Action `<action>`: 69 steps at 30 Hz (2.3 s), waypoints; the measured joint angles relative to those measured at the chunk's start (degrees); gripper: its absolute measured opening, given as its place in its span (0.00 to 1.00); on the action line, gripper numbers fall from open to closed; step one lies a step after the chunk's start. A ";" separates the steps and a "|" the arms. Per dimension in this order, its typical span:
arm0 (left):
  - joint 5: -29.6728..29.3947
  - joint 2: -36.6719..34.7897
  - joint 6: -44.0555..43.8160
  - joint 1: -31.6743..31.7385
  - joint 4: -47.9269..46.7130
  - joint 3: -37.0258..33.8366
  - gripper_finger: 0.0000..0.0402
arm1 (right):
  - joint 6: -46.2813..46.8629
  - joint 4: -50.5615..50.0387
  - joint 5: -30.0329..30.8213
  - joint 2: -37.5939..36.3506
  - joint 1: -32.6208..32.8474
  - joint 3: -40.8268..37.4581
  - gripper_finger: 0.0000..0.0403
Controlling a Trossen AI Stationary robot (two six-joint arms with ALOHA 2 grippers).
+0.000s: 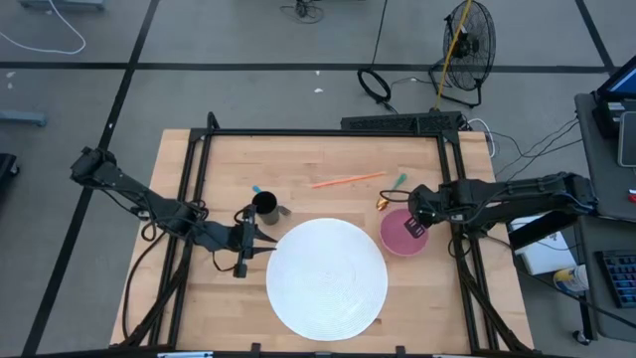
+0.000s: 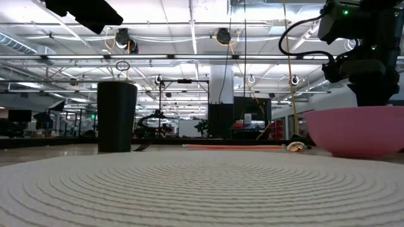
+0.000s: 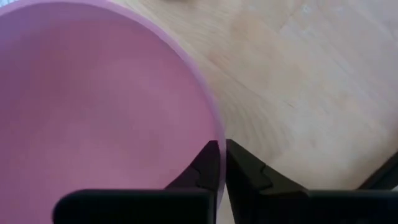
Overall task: Pick & Place Utensil
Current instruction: Put the pink bowl on the white table mat
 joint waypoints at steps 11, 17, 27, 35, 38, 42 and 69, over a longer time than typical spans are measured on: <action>-0.03 0.00 0.25 0.00 0.00 0.00 0.22 | -2.45 0.28 -2.99 -0.37 0.00 1.61 0.01; -1.18 0.00 0.25 0.00 0.02 0.00 0.22 | -4.09 0.38 -3.02 -0.37 0.01 6.02 0.01; -1.53 0.00 0.25 0.00 0.02 0.00 0.22 | -9.61 6.49 -4.24 2.90 3.58 12.72 0.01; -1.55 0.00 0.20 0.04 0.09 0.00 0.22 | -11.69 9.81 -4.44 12.60 9.72 20.32 0.01; -1.55 0.00 0.06 0.04 0.11 -0.02 0.22 | -11.87 9.81 -4.31 17.62 12.96 24.01 0.01; -1.55 0.00 -0.14 0.04 0.13 -0.02 0.22 | -11.49 10.14 -3.65 23.53 17.72 27.78 0.01; -1.53 0.00 -2.59 0.00 0.04 -0.02 0.22 | -10.10 24.71 -7.27 34.10 20.14 29.24 0.01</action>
